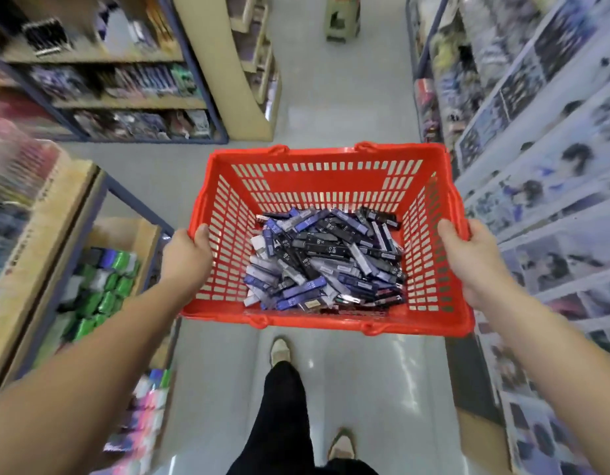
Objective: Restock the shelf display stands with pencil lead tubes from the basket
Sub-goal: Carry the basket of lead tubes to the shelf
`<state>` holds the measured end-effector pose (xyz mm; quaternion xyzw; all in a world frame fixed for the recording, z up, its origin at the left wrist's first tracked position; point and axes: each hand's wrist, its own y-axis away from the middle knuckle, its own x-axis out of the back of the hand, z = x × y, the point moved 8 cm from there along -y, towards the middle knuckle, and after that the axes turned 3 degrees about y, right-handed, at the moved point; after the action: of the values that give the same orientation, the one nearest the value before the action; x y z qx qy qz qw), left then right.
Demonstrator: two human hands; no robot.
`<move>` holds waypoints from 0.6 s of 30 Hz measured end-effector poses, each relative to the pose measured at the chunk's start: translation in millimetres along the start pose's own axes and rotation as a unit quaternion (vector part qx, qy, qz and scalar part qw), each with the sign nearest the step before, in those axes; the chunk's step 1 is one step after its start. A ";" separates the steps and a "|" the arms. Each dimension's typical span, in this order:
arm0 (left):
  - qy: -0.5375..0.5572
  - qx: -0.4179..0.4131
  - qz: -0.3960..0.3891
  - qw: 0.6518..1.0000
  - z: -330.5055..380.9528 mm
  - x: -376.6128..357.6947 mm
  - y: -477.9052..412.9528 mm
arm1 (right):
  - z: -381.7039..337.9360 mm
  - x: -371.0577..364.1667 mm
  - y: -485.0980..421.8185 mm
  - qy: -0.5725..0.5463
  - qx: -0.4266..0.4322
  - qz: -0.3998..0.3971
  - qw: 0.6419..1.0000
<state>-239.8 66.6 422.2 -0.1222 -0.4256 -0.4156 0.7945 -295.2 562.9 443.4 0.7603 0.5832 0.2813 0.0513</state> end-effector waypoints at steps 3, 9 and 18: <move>0.015 0.014 -0.004 1.000 26.3 -7.4 -46.8 | -32.9 -14.1 -38.5 0.024 0.020 0.004 1.000; 0.037 0.042 -0.048 0.997 69.9 -45.3 -137.3 | -74.8 -50.4 -130.4 0.062 -0.035 0.011 0.997; 0.034 0.051 -0.070 0.996 163.3 -93.1 -271.4 | -127.4 -89.7 -277.1 -0.018 -0.154 -0.034 0.987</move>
<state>-568.2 38.4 405.8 -0.0367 -0.4264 -0.4517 0.7828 -609.5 536.0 404.4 0.7277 0.5579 0.3523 0.1875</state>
